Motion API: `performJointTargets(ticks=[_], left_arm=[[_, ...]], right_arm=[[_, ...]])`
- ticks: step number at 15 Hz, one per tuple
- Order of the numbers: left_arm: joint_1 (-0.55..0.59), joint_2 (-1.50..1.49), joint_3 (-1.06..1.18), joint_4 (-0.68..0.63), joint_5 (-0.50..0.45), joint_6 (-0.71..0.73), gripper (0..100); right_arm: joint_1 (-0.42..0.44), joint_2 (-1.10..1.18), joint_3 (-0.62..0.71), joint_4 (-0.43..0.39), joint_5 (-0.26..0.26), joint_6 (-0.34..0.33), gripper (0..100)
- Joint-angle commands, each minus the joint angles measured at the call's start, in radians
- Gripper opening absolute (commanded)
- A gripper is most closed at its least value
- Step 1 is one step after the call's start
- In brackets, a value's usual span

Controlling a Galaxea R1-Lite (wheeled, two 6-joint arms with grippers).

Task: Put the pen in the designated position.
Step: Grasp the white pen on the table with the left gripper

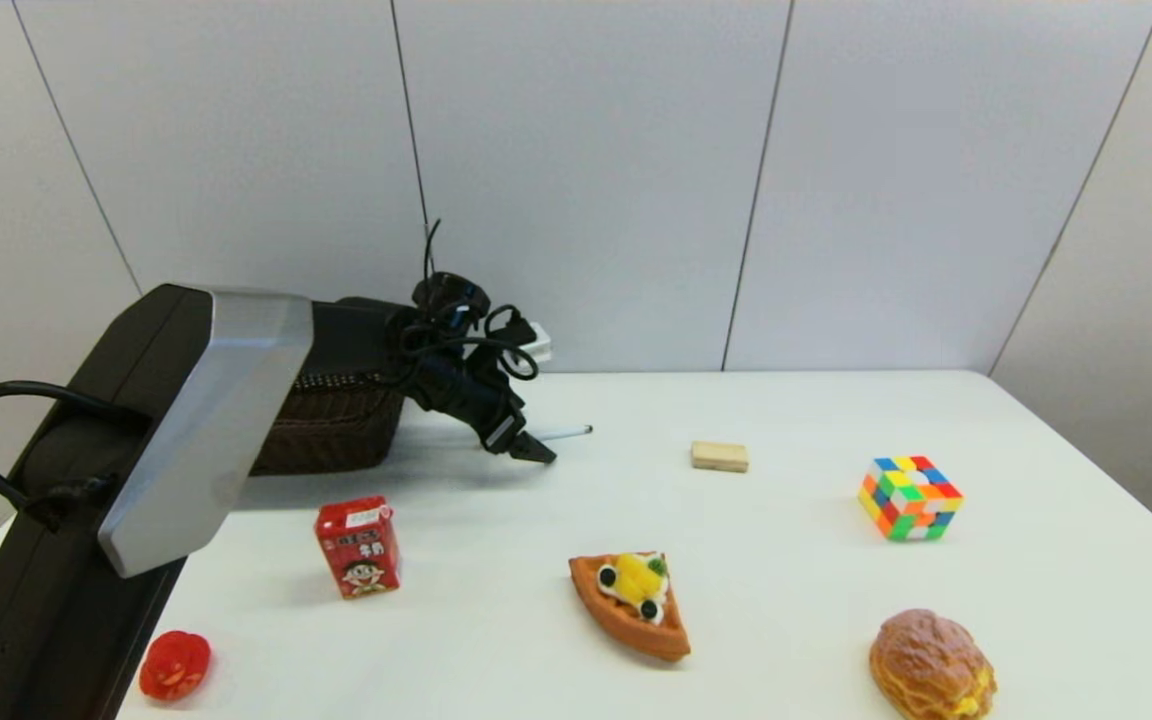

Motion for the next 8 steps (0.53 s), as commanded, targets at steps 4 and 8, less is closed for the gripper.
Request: performJointTargets(ticks=[4, 8], left_arm=[[0.0, -0.017, 0.0, -0.003, -0.041, -0.055, 100], [0.0, -0.013, -0.002, -0.002, -0.044, -0.082, 100]], right_arm=[[0.0, 0.0, 0.0, 0.0, 0.001, 0.0, 100], [0.0, 0.0, 0.0, 0.0, 0.001, 0.0, 100]])
